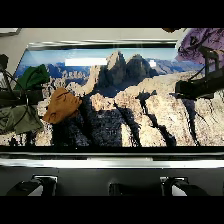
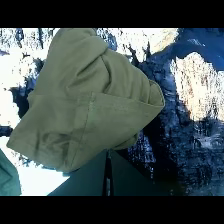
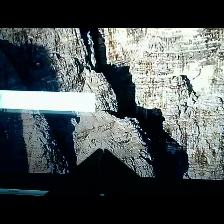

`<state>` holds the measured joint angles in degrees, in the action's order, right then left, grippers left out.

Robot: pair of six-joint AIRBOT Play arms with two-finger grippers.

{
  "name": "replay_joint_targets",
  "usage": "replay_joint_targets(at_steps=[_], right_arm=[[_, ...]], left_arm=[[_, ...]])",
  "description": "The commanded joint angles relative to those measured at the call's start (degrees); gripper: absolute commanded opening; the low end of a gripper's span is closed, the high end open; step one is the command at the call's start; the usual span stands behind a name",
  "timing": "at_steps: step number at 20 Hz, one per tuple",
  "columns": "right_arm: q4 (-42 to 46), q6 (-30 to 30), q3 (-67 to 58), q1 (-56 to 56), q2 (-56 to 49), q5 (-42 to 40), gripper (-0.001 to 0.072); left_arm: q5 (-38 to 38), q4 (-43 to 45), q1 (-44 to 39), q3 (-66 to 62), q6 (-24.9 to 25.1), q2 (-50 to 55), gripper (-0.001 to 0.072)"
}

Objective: Fold the clothes and pants, and hang the long-sleeved shirts on hangers.

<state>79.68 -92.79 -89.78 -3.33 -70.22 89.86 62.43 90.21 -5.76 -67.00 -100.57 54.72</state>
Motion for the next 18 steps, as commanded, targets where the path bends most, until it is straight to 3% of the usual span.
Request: replay_joint_targets(at_steps=[1,5,6,7,8,12,18], right_arm=[[0.0,0.0,0.0,0.0,0.0,0.0,0.0028],[0.0,0.0,0.0,0.0,0.0,0.0,0.0028],[0.0,0.0,0.0,0.0,0.0,0.0,0.0028],[0.0,0.0,0.0,0.0,0.0,0.0,0.0028],[0.0,0.0,0.0,0.0,0.0,0.0,0.0028],[0.0,0.0,0.0,0.0,0.0,-0.1,0.0028],[0.0,0.0,0.0,0.0,0.0,-0.4,0.0029]], left_arm=[[-0.1,0.0,0.0,0.0,0.0,0.0,0.0023],[0.0,-0.2,0.0,0.0,0.0,0.0,0.0023],[-0.1,-0.1,0.0,0.0,-0.7,0.1,0.0085],[-0.6,0.3,0.1,0.0,-3.5,0.7,0.033],[0.2,1.1,0.4,0.0,-6.1,2.2,0.072],[-1.1,2.0,1.2,0.0,-5.3,13.3,0.072],[-17.0,2.0,1.3,0.0,-5.5,31.3,0.072]])
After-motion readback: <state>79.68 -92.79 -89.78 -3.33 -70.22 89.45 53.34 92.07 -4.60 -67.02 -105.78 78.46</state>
